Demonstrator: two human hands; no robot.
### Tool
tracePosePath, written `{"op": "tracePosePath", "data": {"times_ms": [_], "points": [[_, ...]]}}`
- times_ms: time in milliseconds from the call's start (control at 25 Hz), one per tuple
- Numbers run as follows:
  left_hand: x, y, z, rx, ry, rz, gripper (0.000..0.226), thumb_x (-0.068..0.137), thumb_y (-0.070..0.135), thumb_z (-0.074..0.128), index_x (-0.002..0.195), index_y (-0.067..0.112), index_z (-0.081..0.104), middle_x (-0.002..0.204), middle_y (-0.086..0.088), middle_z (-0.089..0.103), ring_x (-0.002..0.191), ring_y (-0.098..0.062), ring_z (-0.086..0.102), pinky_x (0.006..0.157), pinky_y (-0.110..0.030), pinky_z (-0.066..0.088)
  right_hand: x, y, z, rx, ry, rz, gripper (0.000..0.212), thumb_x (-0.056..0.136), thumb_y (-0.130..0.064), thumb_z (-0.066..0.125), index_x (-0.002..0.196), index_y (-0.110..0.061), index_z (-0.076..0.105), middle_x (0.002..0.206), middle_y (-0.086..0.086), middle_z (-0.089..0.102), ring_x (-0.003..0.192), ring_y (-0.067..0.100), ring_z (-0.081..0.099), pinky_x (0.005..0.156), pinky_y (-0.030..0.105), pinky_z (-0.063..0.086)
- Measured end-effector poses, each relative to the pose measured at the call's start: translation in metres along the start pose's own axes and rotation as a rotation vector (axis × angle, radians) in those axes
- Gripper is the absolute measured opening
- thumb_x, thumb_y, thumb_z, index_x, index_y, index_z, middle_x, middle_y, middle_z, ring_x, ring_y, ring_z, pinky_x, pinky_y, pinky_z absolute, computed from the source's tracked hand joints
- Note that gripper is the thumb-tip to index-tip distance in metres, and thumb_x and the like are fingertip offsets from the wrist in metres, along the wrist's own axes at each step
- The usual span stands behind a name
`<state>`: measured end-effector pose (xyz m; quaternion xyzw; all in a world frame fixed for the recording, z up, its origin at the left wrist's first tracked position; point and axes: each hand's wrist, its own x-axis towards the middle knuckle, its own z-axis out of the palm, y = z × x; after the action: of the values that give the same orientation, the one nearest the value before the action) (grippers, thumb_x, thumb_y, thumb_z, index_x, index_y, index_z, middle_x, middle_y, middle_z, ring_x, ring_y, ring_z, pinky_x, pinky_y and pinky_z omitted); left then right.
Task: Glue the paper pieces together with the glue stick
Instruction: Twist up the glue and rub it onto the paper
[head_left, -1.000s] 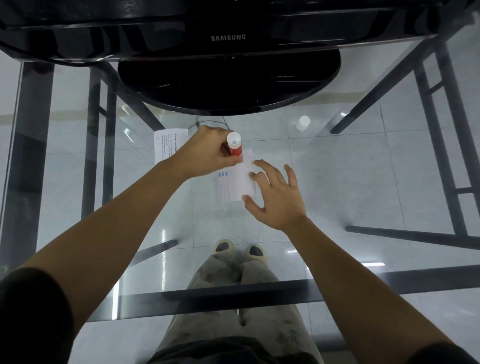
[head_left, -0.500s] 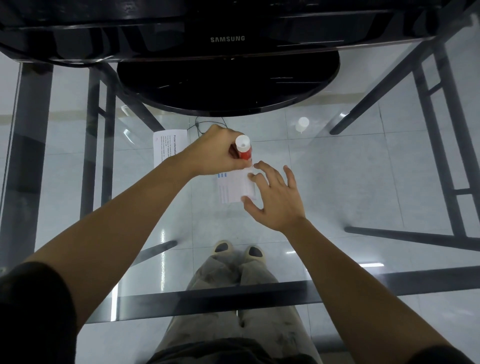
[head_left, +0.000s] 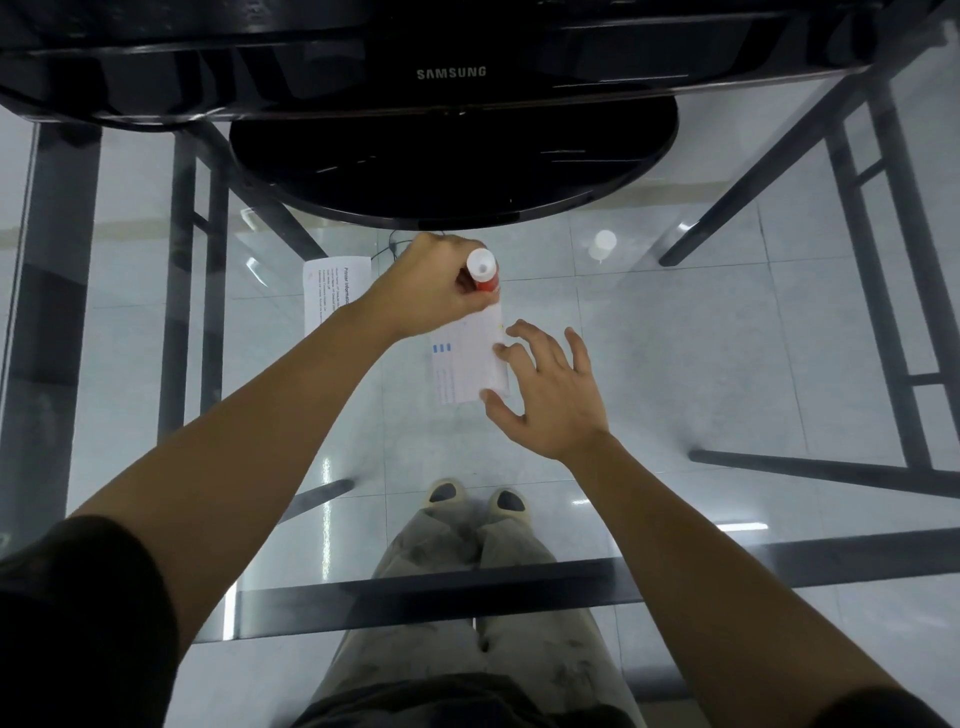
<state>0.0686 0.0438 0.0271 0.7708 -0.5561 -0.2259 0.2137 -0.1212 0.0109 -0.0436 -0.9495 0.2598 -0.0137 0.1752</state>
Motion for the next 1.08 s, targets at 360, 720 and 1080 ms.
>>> {"op": "tracePosePath", "data": {"times_ms": [360,720,1080], "points": [[-0.063,-0.007,0.004,-0.442,0.137,-0.265,0.022,0.072,0.027,0.078,0.09,0.023,0.064,0.084,0.013,0.069,0.077,0.001,0.066,0.068,-0.011,0.052,-0.005,-0.001,-0.006,-0.016,0.022,-0.009,0.038,0.09,-0.031,0.044,0.124,-0.016,0.051,0.131,0.003,0.054,0.125,0.023,0.045,0.11,0.054,0.016],[-0.087,0.006,0.013,-0.172,-0.1,0.014,0.026,0.073,0.025,0.077,0.095,0.015,0.067,0.088,0.001,0.07,0.073,-0.011,0.062,0.07,-0.021,0.051,-0.005,0.008,-0.015,0.11,-0.101,0.0,0.048,0.091,-0.04,0.047,0.134,-0.022,0.04,0.144,-0.003,0.039,0.135,0.016,0.031,0.114,0.046,0.006],[-0.044,-0.005,-0.006,-0.102,-0.001,0.057,0.021,0.073,0.02,0.077,0.09,0.011,0.068,0.088,-0.004,0.071,0.075,-0.015,0.064,0.073,-0.021,0.05,-0.006,0.011,-0.018,0.195,-0.107,0.006,0.05,0.091,-0.038,0.048,0.137,-0.025,0.036,0.145,-0.006,0.036,0.135,0.012,0.028,0.114,0.044,0.003]]}}
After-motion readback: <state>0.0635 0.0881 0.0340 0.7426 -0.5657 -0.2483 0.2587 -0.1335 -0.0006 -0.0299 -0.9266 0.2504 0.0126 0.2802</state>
